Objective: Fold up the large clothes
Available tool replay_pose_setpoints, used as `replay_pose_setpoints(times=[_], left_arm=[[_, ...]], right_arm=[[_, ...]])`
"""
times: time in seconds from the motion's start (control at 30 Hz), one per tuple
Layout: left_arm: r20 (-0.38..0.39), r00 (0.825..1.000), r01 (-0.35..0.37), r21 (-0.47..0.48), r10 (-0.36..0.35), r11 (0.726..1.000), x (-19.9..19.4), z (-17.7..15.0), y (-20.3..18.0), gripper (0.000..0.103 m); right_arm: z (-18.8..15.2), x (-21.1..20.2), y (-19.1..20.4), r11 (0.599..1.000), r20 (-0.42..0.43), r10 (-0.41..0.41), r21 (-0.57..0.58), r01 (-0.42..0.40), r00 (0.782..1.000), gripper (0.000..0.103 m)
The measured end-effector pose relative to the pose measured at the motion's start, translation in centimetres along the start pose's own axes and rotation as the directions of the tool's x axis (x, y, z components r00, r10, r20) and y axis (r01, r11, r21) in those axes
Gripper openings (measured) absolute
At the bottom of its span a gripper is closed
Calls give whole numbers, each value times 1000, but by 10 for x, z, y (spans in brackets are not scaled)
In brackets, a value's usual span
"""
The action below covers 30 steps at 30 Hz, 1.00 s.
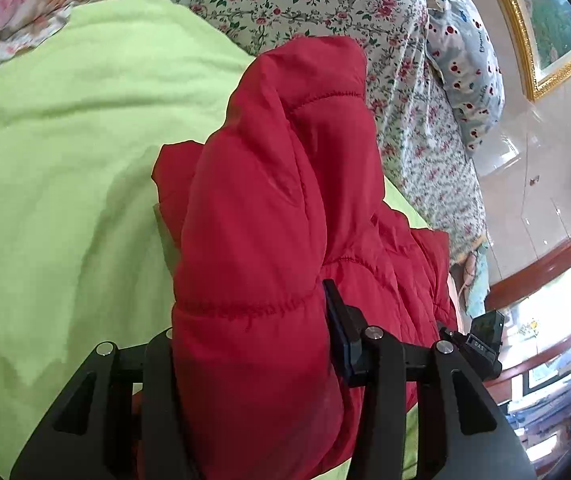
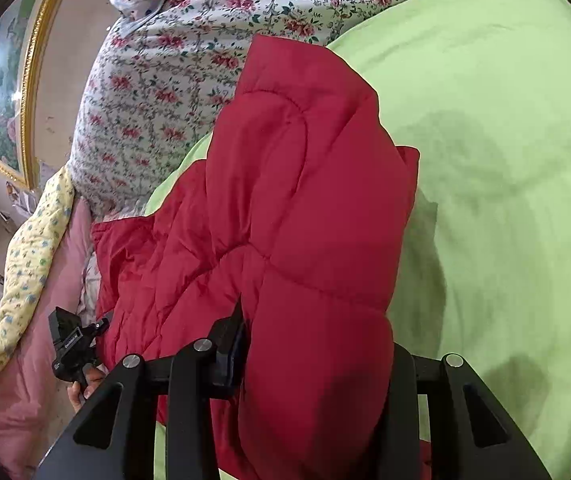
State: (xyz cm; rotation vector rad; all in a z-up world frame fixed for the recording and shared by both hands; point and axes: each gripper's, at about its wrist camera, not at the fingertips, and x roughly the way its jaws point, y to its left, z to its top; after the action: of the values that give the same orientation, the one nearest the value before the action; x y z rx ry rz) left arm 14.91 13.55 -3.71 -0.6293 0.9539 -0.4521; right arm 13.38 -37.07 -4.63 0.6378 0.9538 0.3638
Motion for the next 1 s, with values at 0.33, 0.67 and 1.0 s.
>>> replay_pose_setpoints(times=[0.33,0.67,1.0], left_arm=[[-22,998,-63,2,63,998,-3,-23,11,45],[46,959,-283,88,280,955,14,-27,-1,68],[99,912,-408,130,397,904,9,-28,-17,79]], right_arm=[[-23,-6,-2,1000,-13,-10,-12,9,1000,42],[-24,7,-16,999,8,-50,1,50,999,60],[-26,3,-7,990,25,-136,-34,137,990,72]])
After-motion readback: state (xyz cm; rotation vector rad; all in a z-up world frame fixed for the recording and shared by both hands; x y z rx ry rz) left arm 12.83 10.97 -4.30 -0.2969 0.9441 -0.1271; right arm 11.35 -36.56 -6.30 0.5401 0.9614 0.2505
